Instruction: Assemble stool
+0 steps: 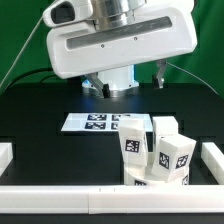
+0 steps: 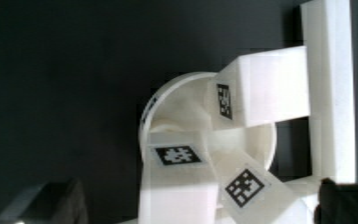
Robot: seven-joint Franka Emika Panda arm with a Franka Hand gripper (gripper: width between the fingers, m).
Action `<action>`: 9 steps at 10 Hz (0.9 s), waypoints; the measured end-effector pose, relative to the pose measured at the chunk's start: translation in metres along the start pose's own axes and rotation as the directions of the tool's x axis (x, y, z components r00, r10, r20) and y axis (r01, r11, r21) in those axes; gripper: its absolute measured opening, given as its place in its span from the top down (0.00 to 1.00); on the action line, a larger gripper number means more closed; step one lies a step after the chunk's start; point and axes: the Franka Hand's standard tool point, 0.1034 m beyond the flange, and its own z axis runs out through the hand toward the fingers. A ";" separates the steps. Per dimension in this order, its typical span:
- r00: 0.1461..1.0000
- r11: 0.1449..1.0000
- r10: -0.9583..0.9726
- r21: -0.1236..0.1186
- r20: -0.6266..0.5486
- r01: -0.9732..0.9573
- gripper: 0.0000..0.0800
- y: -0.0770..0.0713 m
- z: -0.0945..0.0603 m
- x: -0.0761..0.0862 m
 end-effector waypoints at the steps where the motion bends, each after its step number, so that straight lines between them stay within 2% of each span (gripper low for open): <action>1: 1.000 1.000 -0.008 0.000 0.000 0.008 0.19 0.000 0.000 0.000; 2: 0.997 0.997 -0.076 -0.017 0.000 0.076 0.19 0.004 0.002 0.001; 3: 0.982 0.978 -0.189 -0.091 -0.004 0.188 0.19 0.017 0.006 0.008; 4: 0.955 0.948 -0.297 -0.123 -0.003 0.295 0.19 0.021 0.004 0.012; 6: 0.812 0.799 -0.583 -0.203 -0.031 0.566 0.19 0.027 -0.005 0.031; 8: 0.742 0.728 -0.671 -0.204 -0.011 0.655 0.19 0.025 -0.003 0.030; 9: 0.675 0.660 -0.738 -0.204 0.009 0.723 0.19 0.026 -0.003 0.030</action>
Offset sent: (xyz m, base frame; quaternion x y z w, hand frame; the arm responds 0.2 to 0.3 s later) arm 0.0120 -0.0384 -0.0100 -0.1272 0.0323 -0.1573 0.9788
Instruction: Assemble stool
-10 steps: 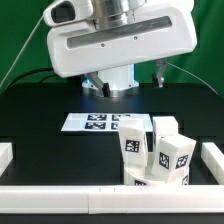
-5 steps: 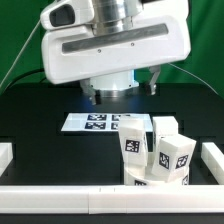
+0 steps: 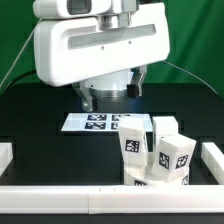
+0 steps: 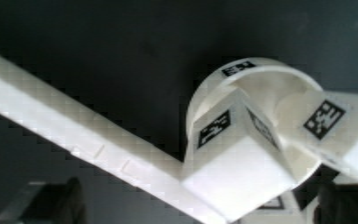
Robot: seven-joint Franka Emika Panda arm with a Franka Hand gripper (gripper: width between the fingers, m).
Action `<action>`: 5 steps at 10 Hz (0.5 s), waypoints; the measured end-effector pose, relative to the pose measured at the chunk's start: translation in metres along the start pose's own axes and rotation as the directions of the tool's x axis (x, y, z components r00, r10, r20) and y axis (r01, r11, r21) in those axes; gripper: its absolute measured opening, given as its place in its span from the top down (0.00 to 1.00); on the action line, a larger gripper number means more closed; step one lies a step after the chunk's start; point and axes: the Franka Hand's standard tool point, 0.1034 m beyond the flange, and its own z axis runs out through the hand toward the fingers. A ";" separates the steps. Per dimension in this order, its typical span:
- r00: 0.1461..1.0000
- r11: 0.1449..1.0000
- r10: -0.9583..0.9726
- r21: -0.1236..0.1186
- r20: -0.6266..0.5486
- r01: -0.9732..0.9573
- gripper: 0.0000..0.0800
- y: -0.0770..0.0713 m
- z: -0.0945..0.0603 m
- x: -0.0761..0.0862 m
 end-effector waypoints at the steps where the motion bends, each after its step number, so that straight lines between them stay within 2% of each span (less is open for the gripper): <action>1: 0.998 0.998 -0.070 0.000 0.000 0.070 0.19 0.000 0.000 0.000; 2: 0.988 0.988 -0.153 0.001 0.001 0.153 0.19 0.000 0.001 0.000; 3: 0.960 0.959 -0.281 -0.027 0.004 0.281 0.19 -0.002 0.004 0.008; 4: 0.887 0.887 -0.461 -0.028 0.007 0.461 0.19 -0.006 0.011 0.013; 5: 0.793 0.793 -0.609 -0.017 0.018 0.609 0.19 -0.009 0.020 0.016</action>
Offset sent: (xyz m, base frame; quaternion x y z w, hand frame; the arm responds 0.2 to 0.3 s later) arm 0.0169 0.0219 -0.0109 -0.0381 0.0219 -0.3721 0.9271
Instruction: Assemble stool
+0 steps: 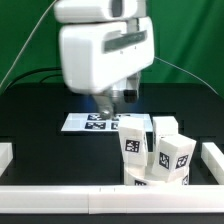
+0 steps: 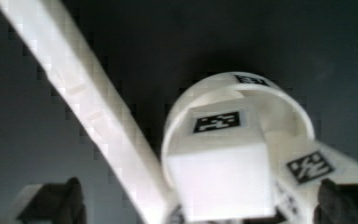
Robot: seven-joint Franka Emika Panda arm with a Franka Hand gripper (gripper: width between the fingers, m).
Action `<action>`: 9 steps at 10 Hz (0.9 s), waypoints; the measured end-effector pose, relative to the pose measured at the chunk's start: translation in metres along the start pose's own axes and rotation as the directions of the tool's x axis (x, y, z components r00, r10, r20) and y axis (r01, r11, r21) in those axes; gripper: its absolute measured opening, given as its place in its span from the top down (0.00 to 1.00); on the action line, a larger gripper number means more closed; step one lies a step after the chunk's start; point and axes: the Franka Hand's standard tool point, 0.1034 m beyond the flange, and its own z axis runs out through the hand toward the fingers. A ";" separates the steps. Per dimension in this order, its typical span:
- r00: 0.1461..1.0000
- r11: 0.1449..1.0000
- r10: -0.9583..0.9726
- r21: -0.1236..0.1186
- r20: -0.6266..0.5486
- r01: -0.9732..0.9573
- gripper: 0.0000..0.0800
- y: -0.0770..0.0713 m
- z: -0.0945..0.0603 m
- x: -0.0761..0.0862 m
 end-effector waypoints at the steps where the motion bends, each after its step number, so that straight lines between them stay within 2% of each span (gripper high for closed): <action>1: 1.000 1.000 -0.029 -0.008 -0.008 0.029 0.19 0.000 0.007 0.005; 6: 0.998 0.998 -0.069 -0.004 -0.008 0.069 0.19 -0.001 0.010 0.004; 8: 1.000 1.000 -0.027 0.008 -0.012 0.027 0.19 -0.002 0.021 0.017; 9: 1.000 1.000 -0.024 0.006 -0.017 0.024 0.19 -0.002 0.030 0.022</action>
Offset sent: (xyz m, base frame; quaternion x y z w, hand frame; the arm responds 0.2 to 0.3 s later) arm 0.0000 0.0000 0.0000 0.0000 0.0000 0.0000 1.0000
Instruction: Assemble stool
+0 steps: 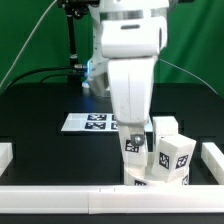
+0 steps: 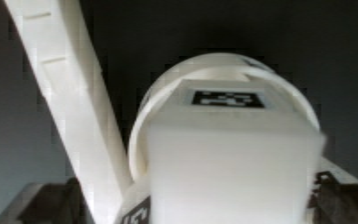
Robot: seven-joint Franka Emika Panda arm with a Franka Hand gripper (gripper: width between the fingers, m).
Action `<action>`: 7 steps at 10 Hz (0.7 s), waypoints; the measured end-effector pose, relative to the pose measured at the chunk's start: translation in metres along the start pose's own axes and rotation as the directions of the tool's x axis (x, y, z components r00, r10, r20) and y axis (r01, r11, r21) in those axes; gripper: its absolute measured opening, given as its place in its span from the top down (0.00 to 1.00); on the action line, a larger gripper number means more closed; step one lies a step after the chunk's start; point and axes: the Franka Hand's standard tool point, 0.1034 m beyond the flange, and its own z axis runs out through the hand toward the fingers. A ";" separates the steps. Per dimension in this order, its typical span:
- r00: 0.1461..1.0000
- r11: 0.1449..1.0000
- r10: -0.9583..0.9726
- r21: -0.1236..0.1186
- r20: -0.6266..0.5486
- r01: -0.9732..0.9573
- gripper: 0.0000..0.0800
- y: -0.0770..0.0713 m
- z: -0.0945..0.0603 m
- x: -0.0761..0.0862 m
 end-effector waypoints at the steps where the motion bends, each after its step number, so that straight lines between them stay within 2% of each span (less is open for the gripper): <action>1: 1.000 1.000 0.003 -0.006 -0.006 -0.003 0.19 -0.001 0.010 0.000; 2: 1.000 1.000 0.025 -0.003 -0.005 -0.025 0.19 -0.001 0.010 -0.001; 3: 1.000 1.000 0.025 -0.004 -0.005 -0.025 0.35 -0.001 0.010 -0.001; 4: 0.997 0.997 0.073 -0.002 -0.007 -0.073 0.35 -0.001 0.010 0.000; 5: 0.987 0.987 0.163 -0.001 -0.008 -0.163 0.52 -0.001 0.011 0.000; 6: 0.976 0.976 0.217 0.000 -0.008 -0.217 0.58 -0.001 0.011 0.000; 7: 0.966 0.966 0.258 0.000 -0.008 -0.258 0.58 -0.001 0.011 0.000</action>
Offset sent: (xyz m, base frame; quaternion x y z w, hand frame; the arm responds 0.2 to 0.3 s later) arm 0.0000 0.0000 0.0000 0.0000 0.0000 0.0000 1.0000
